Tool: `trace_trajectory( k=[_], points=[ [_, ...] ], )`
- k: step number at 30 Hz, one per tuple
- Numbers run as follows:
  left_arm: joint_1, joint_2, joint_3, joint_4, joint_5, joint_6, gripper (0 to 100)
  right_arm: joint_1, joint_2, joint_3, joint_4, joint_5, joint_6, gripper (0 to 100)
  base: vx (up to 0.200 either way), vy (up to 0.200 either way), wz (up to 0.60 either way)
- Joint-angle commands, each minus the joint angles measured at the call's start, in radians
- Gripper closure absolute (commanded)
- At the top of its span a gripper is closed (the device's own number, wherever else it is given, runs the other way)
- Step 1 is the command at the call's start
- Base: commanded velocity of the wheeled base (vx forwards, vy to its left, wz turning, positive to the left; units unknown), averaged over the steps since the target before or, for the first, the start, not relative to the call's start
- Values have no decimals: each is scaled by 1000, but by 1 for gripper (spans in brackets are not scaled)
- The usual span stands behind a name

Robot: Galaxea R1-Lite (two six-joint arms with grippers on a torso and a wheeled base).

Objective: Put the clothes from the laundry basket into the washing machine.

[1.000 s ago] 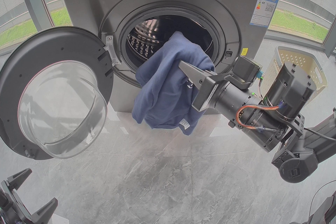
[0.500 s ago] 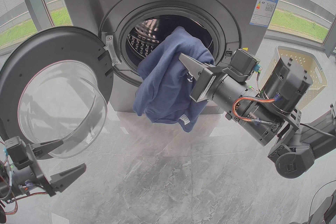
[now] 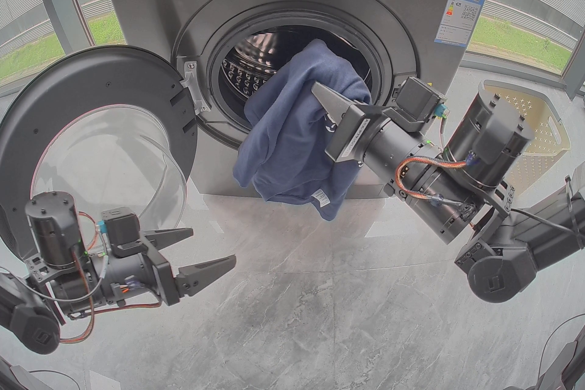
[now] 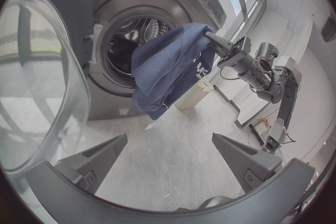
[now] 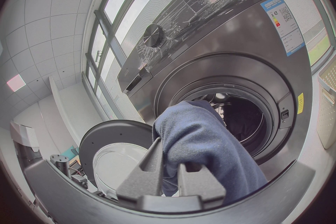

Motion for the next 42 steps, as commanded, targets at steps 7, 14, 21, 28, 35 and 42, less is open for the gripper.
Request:
trace_trajectory(
  k=[7, 14, 21, 28, 35, 42],
  points=[
    [-45, 315, -106, -151, 4, -28, 0, 0, 5, -6, -4, -9, 10, 100, 0, 0, 0],
    [-46, 442, -178, -212, 4, -42, 0, 13, 1, -4, -4, -26, 10, 100, 0, 0, 0],
    [-51, 529, -279, -250, 4, -75, 0, 28, -12, 1, -2, -27, 10, 100, 0, 0, 0],
    [-41, 620, -319, -309, 4, -85, 0, 36, -33, 31, -4, -26, 12, 100, 0, 0, 0],
    [-43, 654, -380, -330, 5, -108, 0, 52, -49, 47, -4, -26, 12, 100, 0, 0, 0],
    [-49, 697, -471, -323, 7, -115, 0, 56, -49, 62, -5, -27, 12, 100, 0, 0, 0]
  ],
)
